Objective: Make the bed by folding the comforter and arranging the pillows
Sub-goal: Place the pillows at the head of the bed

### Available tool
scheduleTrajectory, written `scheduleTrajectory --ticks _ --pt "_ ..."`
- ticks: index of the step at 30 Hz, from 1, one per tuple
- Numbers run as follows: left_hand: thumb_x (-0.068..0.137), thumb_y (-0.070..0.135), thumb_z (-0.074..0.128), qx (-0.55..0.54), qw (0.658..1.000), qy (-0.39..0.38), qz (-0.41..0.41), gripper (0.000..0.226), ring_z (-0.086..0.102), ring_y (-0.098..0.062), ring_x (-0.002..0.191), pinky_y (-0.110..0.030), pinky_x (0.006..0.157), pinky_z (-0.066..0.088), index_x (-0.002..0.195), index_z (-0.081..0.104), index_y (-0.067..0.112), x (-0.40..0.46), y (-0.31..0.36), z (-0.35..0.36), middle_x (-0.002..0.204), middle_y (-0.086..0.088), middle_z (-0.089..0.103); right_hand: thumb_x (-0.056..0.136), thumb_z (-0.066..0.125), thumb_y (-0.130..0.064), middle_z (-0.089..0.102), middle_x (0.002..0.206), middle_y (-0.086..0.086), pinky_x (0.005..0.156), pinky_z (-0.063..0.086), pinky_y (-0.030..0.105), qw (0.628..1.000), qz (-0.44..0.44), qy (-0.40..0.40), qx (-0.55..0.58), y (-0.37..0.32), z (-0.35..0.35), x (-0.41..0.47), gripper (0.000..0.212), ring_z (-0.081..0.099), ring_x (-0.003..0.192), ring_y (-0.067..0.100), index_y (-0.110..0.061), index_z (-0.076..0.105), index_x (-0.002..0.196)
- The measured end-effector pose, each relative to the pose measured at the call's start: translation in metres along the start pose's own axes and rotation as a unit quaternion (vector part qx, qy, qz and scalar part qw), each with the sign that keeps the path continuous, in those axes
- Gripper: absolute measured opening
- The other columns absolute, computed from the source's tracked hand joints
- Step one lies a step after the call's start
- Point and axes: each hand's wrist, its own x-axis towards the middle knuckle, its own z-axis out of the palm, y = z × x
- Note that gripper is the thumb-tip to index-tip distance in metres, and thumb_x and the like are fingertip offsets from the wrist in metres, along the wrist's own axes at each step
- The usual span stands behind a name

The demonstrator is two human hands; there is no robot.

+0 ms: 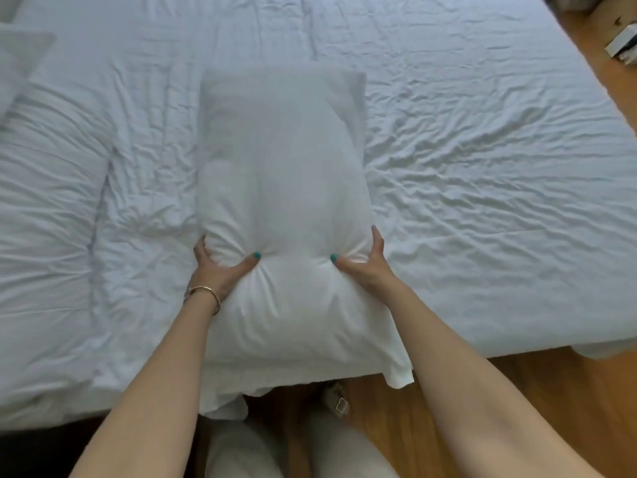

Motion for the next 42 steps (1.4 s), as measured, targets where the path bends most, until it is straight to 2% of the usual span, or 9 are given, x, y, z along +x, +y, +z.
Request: scheduleTrajectory --ticks 5,10,14,18,24,27,30,34,42 --pt "0.034 0.091 0.069 -0.021 0.999 0.001 -0.025 0.125 0.054 -0.017 0.093 -0.030 0.077 0.044 0.138 0.011 0.053 -0.073 -0.040 0.005 0.128 0.007 0.055 0.052 0.084 -0.061 0.041 0.129 -0.021 0.093 0.046 0.035 0.996 -0.001 -0.036 -0.080 0.045 -0.039 -0.046 0.101 0.055 0.109 0.007 -0.062 0.014 0.126" --pt "0.033 0.083 0.071 -0.021 0.998 -0.041 -0.038 0.133 0.051 -0.022 0.122 -0.031 0.095 0.042 0.145 0.018 0.033 -0.103 -0.085 0.026 0.137 0.007 0.044 0.044 0.079 -0.077 0.042 0.134 -0.008 0.079 0.045 0.022 0.983 0.069 -0.134 -0.105 0.058 -0.074 -0.052 0.110 0.054 0.108 0.009 -0.047 0.019 0.131" --pt "0.041 0.075 0.081 -0.127 0.992 0.001 -0.009 0.140 0.040 -0.016 0.135 -0.029 0.110 0.032 0.151 0.008 0.030 -0.060 -0.059 0.025 0.151 0.003 0.035 0.053 0.075 -0.073 0.036 0.143 -0.004 0.092 0.040 0.034 0.997 0.049 -0.047 -0.034 0.027 -0.061 -0.011 0.118 0.047 0.117 0.016 -0.045 0.008 0.146" --pt "0.044 0.070 0.082 -0.155 0.987 -0.026 0.027 0.140 0.036 -0.011 0.135 -0.022 0.103 0.029 0.151 -0.003 0.040 -0.047 -0.031 0.024 0.153 0.011 0.026 0.064 0.081 -0.061 0.030 0.155 -0.007 0.109 0.040 0.043 0.997 -0.008 -0.067 0.023 0.010 -0.036 -0.011 0.124 0.045 0.132 0.017 -0.049 -0.007 0.150" --pt "0.044 0.068 0.080 -0.155 0.973 0.020 0.170 0.114 0.040 -0.004 0.125 -0.022 0.101 0.034 0.138 0.015 0.063 -0.082 0.017 -0.002 0.144 0.015 0.034 0.070 0.080 -0.042 0.030 0.145 -0.031 0.087 0.037 0.006 0.986 -0.169 -0.004 0.016 -0.029 -0.032 -0.060 0.101 0.037 0.114 -0.030 -0.062 0.013 0.144" --pt "0.047 0.074 0.072 -0.105 0.967 0.048 0.225 0.102 0.036 0.000 0.118 -0.017 0.097 0.030 0.135 0.021 0.065 -0.098 0.046 -0.041 0.138 0.011 0.036 0.075 0.081 -0.038 0.028 0.131 -0.052 0.088 0.033 0.006 0.975 -0.224 0.008 0.010 -0.070 -0.026 -0.083 0.093 0.032 0.114 -0.033 -0.064 0.020 0.141" --pt "0.048 0.077 0.068 -0.084 0.960 0.081 0.255 0.093 0.042 -0.007 0.119 -0.025 0.100 0.035 0.131 0.027 0.067 -0.104 0.069 -0.093 0.136 0.003 0.043 0.072 0.082 -0.039 0.030 0.130 -0.051 0.092 0.034 0.010 0.964 -0.267 0.007 0.008 -0.117 -0.011 -0.102 0.092 0.035 0.115 -0.030 -0.066 0.025 0.138" --pt "0.050 0.072 0.072 -0.098 0.941 0.129 0.298 0.086 0.048 -0.012 0.121 -0.034 0.105 0.041 0.129 0.040 0.059 -0.107 0.084 -0.171 0.131 0.002 0.051 0.065 0.086 -0.043 0.035 0.117 -0.060 0.079 0.035 -0.006 0.942 -0.336 0.006 0.011 -0.188 0.031 -0.126 0.093 0.039 0.108 -0.033 -0.063 0.031 0.138" --pt "0.050 0.070 0.071 -0.104 0.883 0.216 0.404 0.080 0.047 -0.002 0.114 -0.016 0.092 0.035 0.125 0.045 0.056 -0.097 0.102 -0.381 0.128 0.009 0.050 0.056 0.079 -0.056 0.032 0.117 -0.056 0.073 0.039 -0.003 0.886 -0.463 0.010 0.029 -0.339 0.169 -0.182 0.093 0.038 0.100 -0.035 -0.068 0.029 0.134"
